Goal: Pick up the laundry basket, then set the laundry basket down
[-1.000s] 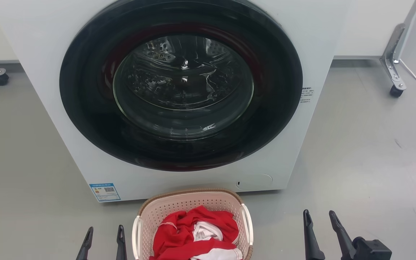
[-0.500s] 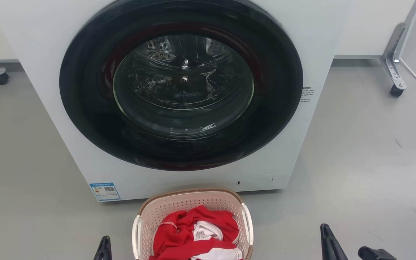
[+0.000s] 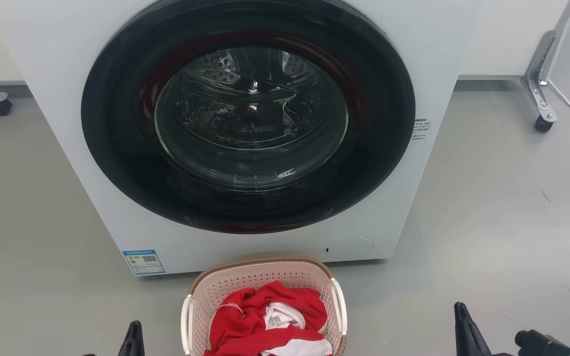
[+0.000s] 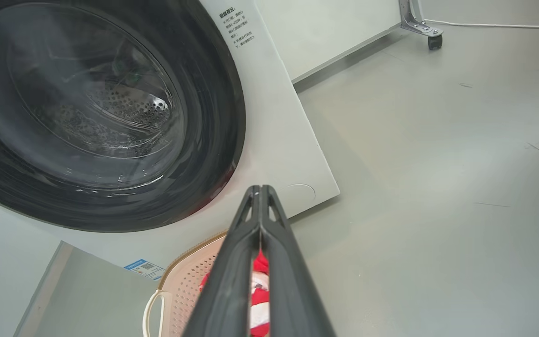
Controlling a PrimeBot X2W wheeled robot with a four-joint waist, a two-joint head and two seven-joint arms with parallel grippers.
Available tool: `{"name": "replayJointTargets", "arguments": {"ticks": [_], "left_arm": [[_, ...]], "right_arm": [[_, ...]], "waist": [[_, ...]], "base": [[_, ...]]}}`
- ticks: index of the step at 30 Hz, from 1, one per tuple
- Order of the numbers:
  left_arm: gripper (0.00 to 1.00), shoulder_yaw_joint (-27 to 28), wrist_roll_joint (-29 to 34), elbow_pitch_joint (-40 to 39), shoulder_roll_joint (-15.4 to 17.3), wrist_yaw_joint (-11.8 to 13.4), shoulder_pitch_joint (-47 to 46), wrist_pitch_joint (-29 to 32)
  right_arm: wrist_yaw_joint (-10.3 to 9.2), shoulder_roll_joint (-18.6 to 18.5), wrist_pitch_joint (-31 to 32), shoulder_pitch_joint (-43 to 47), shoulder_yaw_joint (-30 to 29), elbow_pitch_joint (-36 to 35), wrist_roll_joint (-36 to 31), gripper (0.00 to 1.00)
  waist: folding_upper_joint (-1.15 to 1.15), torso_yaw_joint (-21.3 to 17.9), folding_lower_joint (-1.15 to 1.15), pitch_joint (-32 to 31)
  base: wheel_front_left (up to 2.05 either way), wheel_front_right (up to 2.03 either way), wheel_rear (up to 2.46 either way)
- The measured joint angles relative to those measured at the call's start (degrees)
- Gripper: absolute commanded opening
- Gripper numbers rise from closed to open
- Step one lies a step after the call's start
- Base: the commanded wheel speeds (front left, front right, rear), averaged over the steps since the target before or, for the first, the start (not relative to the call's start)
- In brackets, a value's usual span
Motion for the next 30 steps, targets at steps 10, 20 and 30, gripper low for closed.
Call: {"name": "replayJointTargets", "arguments": {"ticks": [10, 20, 30], "left_arm": [[0.0, 1.42, -8.06, 0.52, -0.25, -1.14, -1.42, 2.25], [0.0, 2.93, -16.56, 1.18, -0.7, -2.75, -3.09, 4.44], [0.0, 4.61, -25.14, 1.74, -1.07, -4.46, -4.44, 6.56]], "right_arm": [[1.43, 0.14, 2.25, -0.69, -2.63, 0.53, 7.55, 0.0], [2.98, 0.33, 4.58, -1.74, -5.22, 0.89, 14.95, 0.0], [4.52, 0.48, 6.75, -2.91, -8.03, 1.15, 23.13, 0.0]], "waist": [[0.0, 0.0, 0.01, 0.04], [0.0, -0.01, 0.01, 0.07], [0.0, -0.01, 0.0, 0.12]], "base": [[0.0, 0.0, 0.0], [0.0, 0.0, 0.0], [0.0, 0.0, 0.0]]}}
